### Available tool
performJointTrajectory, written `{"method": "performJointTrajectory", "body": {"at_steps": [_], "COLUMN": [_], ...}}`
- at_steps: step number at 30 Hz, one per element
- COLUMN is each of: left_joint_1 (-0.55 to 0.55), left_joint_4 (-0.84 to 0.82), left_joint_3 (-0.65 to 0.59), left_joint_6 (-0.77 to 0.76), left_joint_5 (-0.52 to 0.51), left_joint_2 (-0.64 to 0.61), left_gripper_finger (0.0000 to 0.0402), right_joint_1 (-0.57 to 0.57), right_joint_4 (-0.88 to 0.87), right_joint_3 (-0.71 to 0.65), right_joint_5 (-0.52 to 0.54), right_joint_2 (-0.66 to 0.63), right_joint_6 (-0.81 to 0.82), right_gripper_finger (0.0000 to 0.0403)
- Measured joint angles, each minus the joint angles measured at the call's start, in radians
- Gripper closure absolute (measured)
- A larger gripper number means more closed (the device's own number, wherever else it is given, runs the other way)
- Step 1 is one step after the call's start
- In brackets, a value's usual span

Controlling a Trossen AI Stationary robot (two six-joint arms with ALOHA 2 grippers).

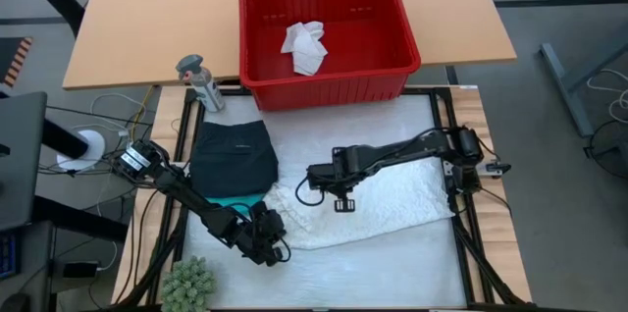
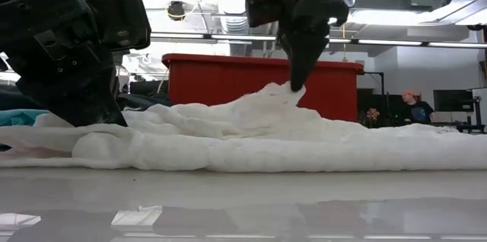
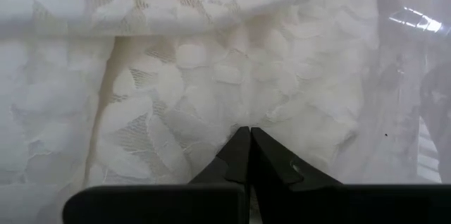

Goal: Fold laundry
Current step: Fold the white dress

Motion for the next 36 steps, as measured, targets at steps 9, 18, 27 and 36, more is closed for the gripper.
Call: {"method": "performJointTrajectory", "body": {"at_steps": [9, 18, 27, 36], "left_joint_1": [-0.005, -0.014, -0.028, -0.029], "left_joint_4": [0.000, 0.000, -0.002, 0.009], "left_joint_3": [0.000, 0.000, 0.000, 0.000], "left_joint_6": [0.000, 0.000, -0.001, 0.009], "left_joint_5": [0.007, 0.005, 0.004, 0.004], "left_joint_2": [0.000, 0.000, 0.000, 0.000], "left_gripper_finger": [0.0401, 0.0401, 0.0401, 0.0401], "right_joint_1": [0.001, 0.014, 0.111, 0.122], "right_joint_4": [-0.076, 0.025, 0.281, 0.390], "right_joint_3": [0.000, -0.003, -0.001, 0.000], "right_joint_5": [-0.102, -0.253, -0.219, -0.171], "right_joint_2": [0.000, -0.045, -0.047, 0.026], "right_joint_6": [-0.012, -0.114, -0.348, -0.323], "right_gripper_finger": [0.0327, 0.0259, 0.0226, 0.0195]}}
